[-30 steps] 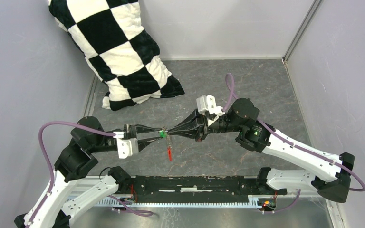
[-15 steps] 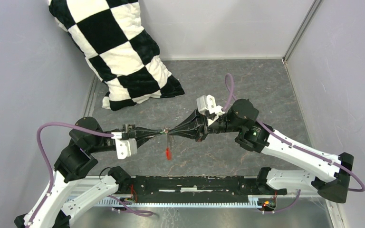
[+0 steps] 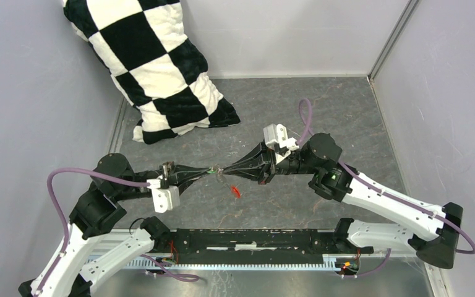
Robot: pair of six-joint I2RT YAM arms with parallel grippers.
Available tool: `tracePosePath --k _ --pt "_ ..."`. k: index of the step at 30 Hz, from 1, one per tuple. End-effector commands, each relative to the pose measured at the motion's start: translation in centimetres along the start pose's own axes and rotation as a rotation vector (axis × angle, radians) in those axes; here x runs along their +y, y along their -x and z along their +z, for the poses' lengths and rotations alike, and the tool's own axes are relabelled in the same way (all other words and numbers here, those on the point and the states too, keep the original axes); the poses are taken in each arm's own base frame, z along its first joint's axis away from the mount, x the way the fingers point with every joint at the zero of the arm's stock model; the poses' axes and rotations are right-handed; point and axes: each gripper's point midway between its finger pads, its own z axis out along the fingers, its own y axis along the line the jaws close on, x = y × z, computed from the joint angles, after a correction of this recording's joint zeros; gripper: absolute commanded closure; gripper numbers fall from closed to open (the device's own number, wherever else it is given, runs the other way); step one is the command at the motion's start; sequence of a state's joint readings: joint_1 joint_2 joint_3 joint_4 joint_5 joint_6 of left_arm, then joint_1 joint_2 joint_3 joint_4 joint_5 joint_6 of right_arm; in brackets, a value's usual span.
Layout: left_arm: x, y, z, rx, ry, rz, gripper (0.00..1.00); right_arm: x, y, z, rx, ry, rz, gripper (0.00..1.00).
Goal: Put the keys on the keyring
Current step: Adjust the key on the keyring.
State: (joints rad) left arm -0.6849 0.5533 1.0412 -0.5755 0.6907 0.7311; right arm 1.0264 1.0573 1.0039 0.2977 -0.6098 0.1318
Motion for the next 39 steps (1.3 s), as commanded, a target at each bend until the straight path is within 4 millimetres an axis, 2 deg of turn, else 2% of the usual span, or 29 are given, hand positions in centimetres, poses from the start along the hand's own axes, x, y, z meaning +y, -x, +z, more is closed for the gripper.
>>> tracePosePath --k 1,13,15,16,18,19,20,24,27,33,39 --pt "-0.2 0.6 -0.3 -0.016 -0.023 0.085 0.98 0.1 2.5 0.3 -0.129 0.005 -0.001 0.99" --pt "-3.0 -0.3 -0.1 -0.015 -0.169 0.064 0.98 -0.1 3.9 -0.5 -0.380 -0.023 0.066 0.99" --pt "-3.4 -0.3 0.1 -0.025 -0.189 0.046 0.94 0.0 3.8 -0.4 -0.397 -0.010 0.085 0.99" --pt "-3.5 -0.2 0.2 -0.031 -0.195 0.043 0.88 0.1 3.7 -0.4 -0.403 -0.005 0.091 0.99" --pt "-3.4 0.1 0.2 -0.038 -0.198 0.035 0.59 0.4 3.6 -0.2 -0.406 0.002 0.099 0.99" --pt "-3.0 0.4 0.2 -0.041 -0.186 0.023 0.49 0.4 3.4 -0.1 -0.403 0.004 0.097 0.99" --pt "-2.4 1.1 0.1 -0.045 -0.159 -0.018 0.46 0.5 3.4 -0.1 -0.403 0.004 0.095 0.99" --pt "0.6 3.5 0.0 -0.081 -0.031 -0.118 0.44 0.5 3.4 -0.3 -0.397 -0.018 0.062 0.99" --pt "1.7 4.9 -0.1 -0.115 0.014 -0.193 0.50 0.4 3.3 -0.6 -0.392 -0.041 0.038 0.99" --pt "2.0 6.0 0.2 -0.153 0.013 -0.259 0.65 0.9 3.3 -0.9 -0.394 -0.067 -0.020 0.99" --pt "2.0 5.4 0.8 -0.150 0.001 -0.296 0.68 1.4 2.8 0.3 -0.344 -0.051 -0.051 0.99"
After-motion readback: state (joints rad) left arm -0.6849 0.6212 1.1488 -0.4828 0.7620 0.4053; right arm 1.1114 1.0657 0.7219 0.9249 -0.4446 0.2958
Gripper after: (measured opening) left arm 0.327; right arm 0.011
